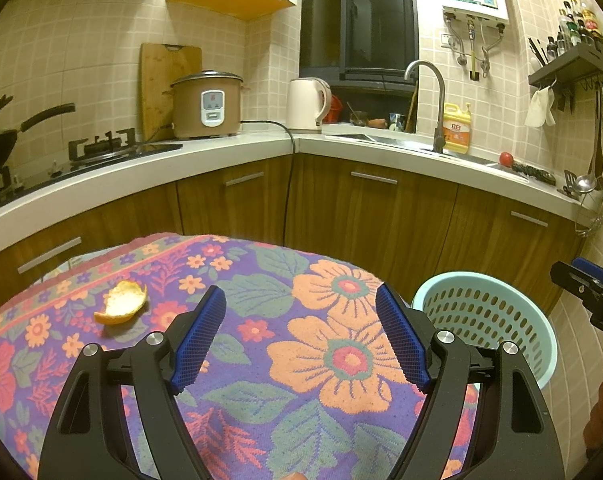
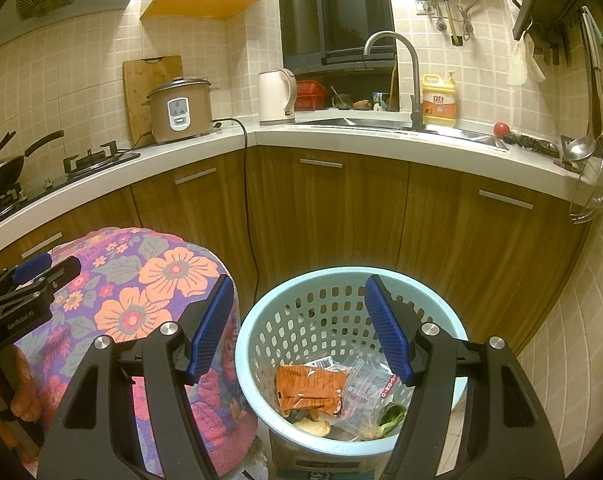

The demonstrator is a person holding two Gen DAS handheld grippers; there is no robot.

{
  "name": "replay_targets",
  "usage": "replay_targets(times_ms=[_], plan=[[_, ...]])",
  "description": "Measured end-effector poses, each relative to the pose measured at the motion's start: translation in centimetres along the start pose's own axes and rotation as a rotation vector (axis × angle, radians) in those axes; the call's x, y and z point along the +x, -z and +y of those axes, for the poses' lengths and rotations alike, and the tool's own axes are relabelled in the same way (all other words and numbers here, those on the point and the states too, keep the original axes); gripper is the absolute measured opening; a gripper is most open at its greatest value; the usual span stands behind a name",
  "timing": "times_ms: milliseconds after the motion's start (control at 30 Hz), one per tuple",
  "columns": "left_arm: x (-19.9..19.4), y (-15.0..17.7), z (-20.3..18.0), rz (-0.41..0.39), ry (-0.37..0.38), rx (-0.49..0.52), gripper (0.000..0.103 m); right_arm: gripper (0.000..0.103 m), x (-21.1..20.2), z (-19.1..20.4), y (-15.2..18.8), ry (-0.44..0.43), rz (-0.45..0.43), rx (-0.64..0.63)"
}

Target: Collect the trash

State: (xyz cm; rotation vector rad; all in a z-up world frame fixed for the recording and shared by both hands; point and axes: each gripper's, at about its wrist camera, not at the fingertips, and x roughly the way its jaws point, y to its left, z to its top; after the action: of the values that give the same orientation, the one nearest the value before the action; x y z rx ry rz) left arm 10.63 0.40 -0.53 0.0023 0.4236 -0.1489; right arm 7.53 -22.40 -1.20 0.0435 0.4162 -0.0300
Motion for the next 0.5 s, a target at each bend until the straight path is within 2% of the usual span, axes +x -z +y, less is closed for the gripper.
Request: replay_targets(times_ms=[500], plan=[[-0.01,0.01,-0.01,-0.001,0.000,0.002,0.076,0.064,-0.03,0.09,-0.27,-0.006,-0.001,-0.008]])
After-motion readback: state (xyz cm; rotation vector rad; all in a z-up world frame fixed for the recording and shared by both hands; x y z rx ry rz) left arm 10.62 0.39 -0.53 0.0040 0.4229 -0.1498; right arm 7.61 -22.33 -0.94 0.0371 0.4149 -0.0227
